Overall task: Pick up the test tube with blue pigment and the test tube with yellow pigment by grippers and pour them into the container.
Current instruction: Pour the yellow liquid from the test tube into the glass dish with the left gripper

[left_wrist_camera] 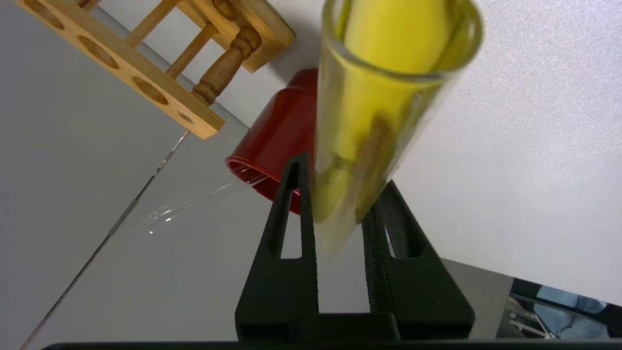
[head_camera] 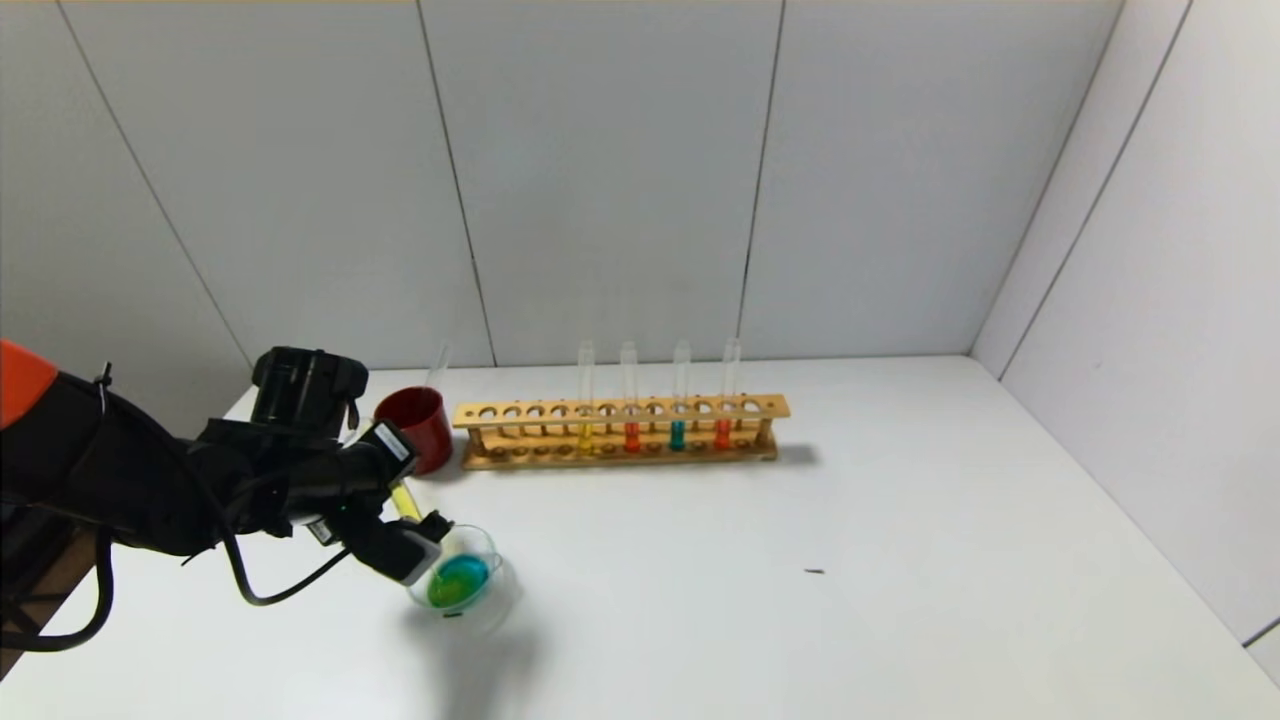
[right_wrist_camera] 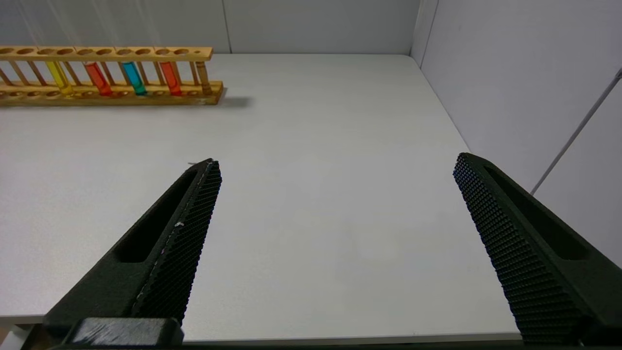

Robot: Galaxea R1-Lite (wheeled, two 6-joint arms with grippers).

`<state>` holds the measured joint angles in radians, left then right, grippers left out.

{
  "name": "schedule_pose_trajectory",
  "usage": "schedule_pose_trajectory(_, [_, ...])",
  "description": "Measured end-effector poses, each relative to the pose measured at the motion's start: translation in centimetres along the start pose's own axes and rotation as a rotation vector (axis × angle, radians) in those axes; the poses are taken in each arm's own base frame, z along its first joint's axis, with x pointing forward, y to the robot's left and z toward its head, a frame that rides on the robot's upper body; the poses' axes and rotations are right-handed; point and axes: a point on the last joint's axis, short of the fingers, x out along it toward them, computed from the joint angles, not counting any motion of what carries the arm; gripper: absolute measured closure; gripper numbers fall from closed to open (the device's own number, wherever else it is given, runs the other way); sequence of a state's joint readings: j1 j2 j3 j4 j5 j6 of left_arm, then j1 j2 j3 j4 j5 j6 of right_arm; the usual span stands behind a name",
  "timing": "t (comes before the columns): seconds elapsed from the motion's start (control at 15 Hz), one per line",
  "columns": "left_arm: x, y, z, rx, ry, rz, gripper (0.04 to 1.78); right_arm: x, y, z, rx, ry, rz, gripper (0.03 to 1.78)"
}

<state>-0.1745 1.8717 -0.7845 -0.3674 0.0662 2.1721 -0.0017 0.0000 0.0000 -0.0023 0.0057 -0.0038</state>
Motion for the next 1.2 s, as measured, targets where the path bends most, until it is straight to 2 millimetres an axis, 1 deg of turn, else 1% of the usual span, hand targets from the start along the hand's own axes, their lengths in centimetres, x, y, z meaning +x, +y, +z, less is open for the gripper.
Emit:
schedule_pose_trajectory(0.8, [0.0,0.32,-0.18,0.066,-0.007,0.019,1.5,0.0,0.0,0.0,0.0,0.0,0.0,0.06])
schedule_pose_trajectory(1.2, [0.24,0.78,-0.36,0.158,-0.024,0.049,1.5,0.0,0.0,0.0,0.0,0.0,0.0,0.06])
